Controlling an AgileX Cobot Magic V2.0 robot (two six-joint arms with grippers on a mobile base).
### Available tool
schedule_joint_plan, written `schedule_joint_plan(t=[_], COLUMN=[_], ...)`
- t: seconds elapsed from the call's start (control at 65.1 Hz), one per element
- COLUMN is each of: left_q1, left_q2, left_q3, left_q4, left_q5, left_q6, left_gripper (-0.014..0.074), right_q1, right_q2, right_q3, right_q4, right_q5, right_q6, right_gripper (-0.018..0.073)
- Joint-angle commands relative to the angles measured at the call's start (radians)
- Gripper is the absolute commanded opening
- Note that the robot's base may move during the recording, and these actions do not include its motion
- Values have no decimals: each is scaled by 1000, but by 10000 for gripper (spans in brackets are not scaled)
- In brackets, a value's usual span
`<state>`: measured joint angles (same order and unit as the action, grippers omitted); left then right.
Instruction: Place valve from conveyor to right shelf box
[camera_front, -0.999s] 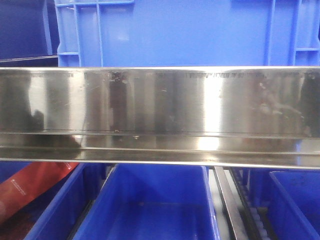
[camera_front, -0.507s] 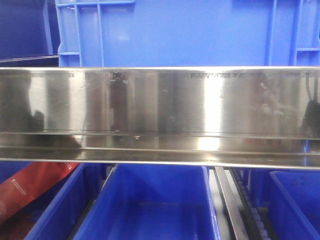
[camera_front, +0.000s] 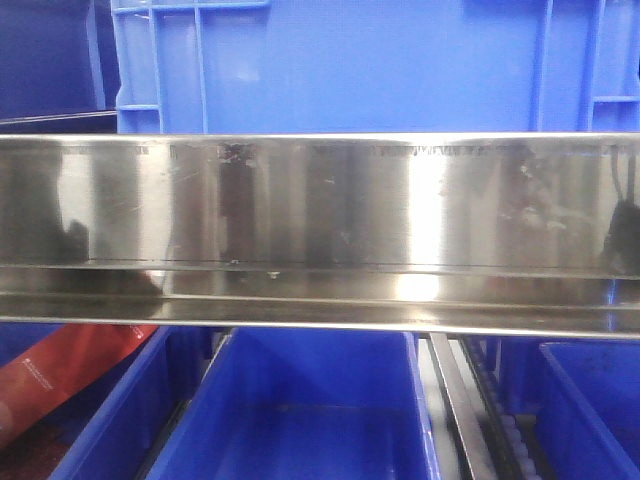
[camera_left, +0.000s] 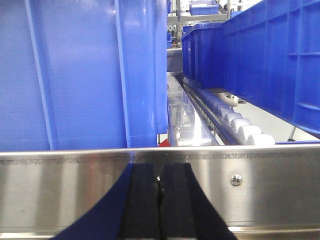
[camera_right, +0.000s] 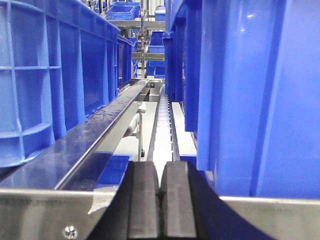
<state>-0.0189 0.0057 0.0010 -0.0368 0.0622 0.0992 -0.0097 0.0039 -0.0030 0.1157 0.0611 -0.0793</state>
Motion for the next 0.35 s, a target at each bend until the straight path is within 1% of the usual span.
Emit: schedule_joint_plan(t=[0.0,0.338], left_q1=[1,1], left_q2=[-6,-6], left_q3=[-1,-1], left_q4=[-8,-8], left_q5=[-26,-26], left_q6=[-6,-6], left_gripper=[-111,-111], right_q1=[-6,-6], right_q2=[-4,-4], right_q3=[3,3], right_q4=[0,0], right_q5=[-24,-24], right_q6=[-1,-1], right_gripper=[-160,-160])
